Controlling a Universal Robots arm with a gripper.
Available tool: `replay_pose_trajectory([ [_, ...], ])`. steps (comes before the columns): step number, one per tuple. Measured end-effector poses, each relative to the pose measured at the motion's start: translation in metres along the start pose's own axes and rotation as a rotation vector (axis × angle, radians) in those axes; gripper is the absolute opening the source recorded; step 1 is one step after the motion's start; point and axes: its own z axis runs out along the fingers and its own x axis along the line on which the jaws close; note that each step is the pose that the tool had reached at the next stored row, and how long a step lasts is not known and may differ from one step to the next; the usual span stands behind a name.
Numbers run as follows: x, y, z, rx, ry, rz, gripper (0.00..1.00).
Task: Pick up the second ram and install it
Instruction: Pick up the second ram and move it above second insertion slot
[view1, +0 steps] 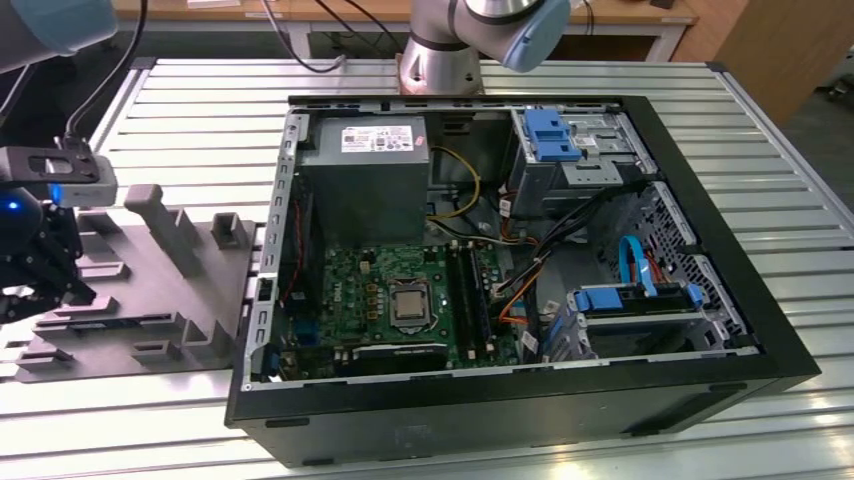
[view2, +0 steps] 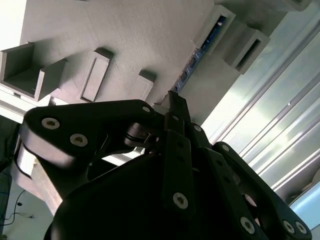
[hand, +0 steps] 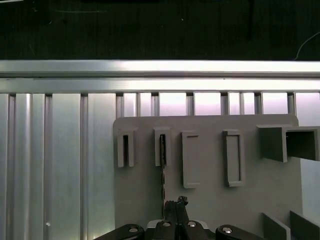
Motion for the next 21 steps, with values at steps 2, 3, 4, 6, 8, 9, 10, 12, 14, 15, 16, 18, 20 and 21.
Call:
replay_pose_trajectory([
  [2, 0.0009, -0.0001, 0.0022, -0.0002, 0.0002, -0.001, 0.11],
  [3, 0.0015, -0.0001, 0.0033, -0.0003, 0.0001, -0.001, 0.11],
  [4, 0.0023, -0.0002, 0.0045, -0.0002, 0.0000, -0.001, 0.11],
  [6, 0.0043, -0.0002, 0.0065, -0.0003, 0.0002, -0.002, 0.11],
  [8, 0.0060, -0.0003, 0.0089, -0.0003, 0.0001, -0.003, 0.11],
  [9, 0.0068, -0.0003, 0.0100, -0.0002, 0.0001, -0.003, 0.11],
  [10, 0.0072, -0.0004, 0.0112, 0.0000, 0.0000, -0.003, 0.11],
  [12, 0.0074, -0.0003, 0.0131, -0.0001, 0.0000, -0.003, 0.11],
  [14, 0.0076, -0.0004, 0.0157, -0.0002, 0.0001, -0.003, 0.11],
  [15, 0.0077, -0.0004, 0.0172, -0.0002, 0.0000, -0.004, 0.11],
  [16, 0.0078, -0.0004, 0.0180, -0.0003, 0.0002, -0.004, 0.11],
  [18, 0.0078, -0.0004, 0.0180, -0.0005, 0.0003, -0.004, 0.11],
  [20, 0.0078, -0.0004, 0.0181, -0.0004, 0.0002, -0.004, 0.11],
  [21, 0.0078, -0.0005, 0.0182, -0.0003, 0.0002, -0.004, 0.11],
])
